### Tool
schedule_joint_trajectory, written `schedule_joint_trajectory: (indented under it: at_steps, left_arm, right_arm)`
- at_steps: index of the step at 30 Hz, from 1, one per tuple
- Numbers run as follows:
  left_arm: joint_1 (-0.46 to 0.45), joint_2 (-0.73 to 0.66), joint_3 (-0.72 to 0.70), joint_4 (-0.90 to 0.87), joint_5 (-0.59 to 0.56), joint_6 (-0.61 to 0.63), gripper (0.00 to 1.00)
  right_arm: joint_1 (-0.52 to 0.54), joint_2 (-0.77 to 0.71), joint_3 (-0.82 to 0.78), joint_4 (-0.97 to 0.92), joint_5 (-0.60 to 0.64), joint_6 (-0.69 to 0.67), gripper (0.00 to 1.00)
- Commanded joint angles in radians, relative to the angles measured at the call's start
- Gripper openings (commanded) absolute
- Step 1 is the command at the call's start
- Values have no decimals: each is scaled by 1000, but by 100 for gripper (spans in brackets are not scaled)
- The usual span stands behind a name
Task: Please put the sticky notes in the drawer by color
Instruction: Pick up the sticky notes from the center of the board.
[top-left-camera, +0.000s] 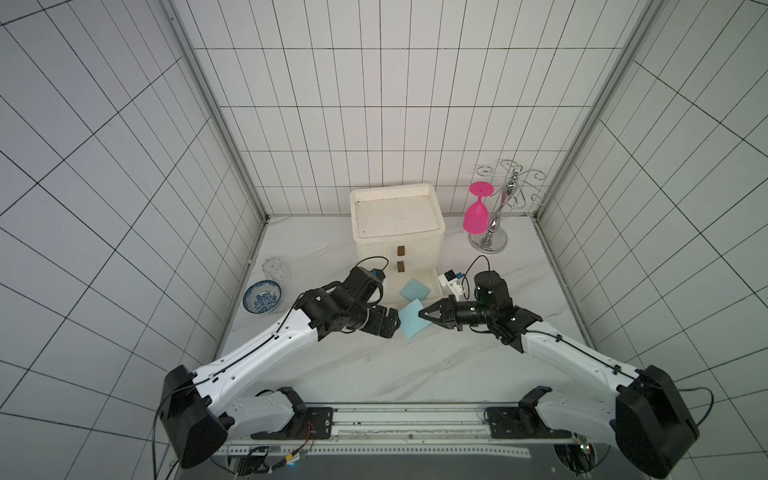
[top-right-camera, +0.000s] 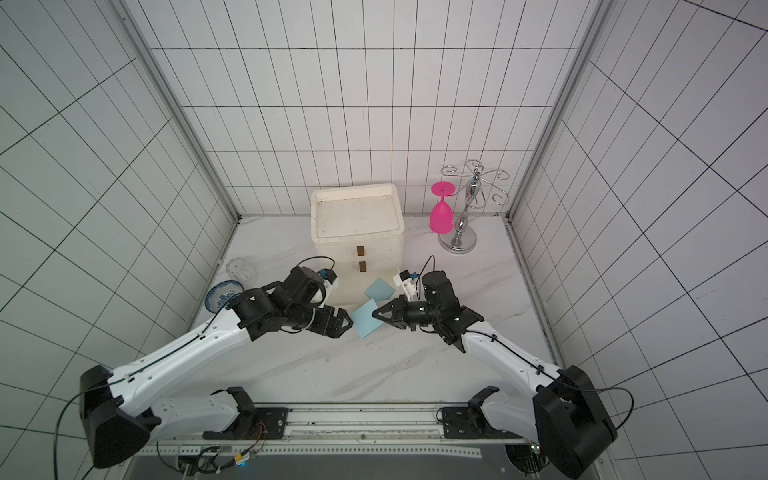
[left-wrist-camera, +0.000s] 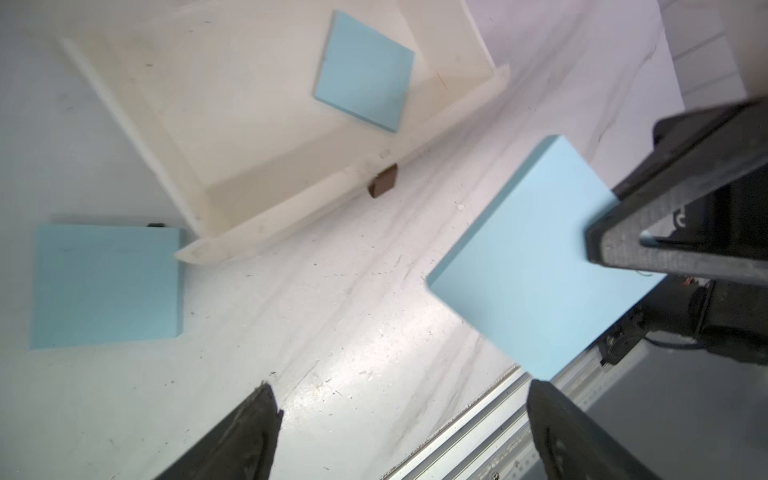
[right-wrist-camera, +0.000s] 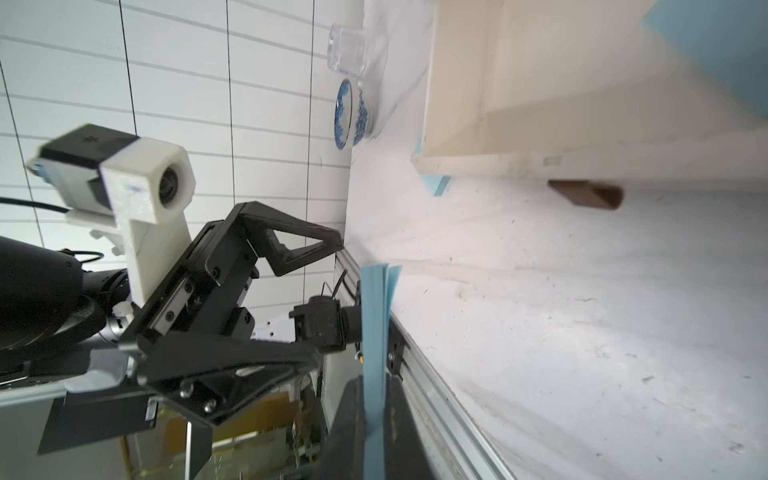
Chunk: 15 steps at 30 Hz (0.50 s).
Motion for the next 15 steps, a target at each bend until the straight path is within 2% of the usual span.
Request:
schedule_joint_trajectory:
  at_steps: [1,7,15]
  left_arm:
    - [143,-67,-70,71,129,-71,95]
    - [347,-126,-179,152,206,-118,95]
    - [495,-34,-211,160,340,-93,95]
  right_arm:
    - [-20,-12,95,-92,164,-64,1]
    - [-17,58,150,-58,350,-72,0]
    - [7,190,229,-39,494,-129,0]
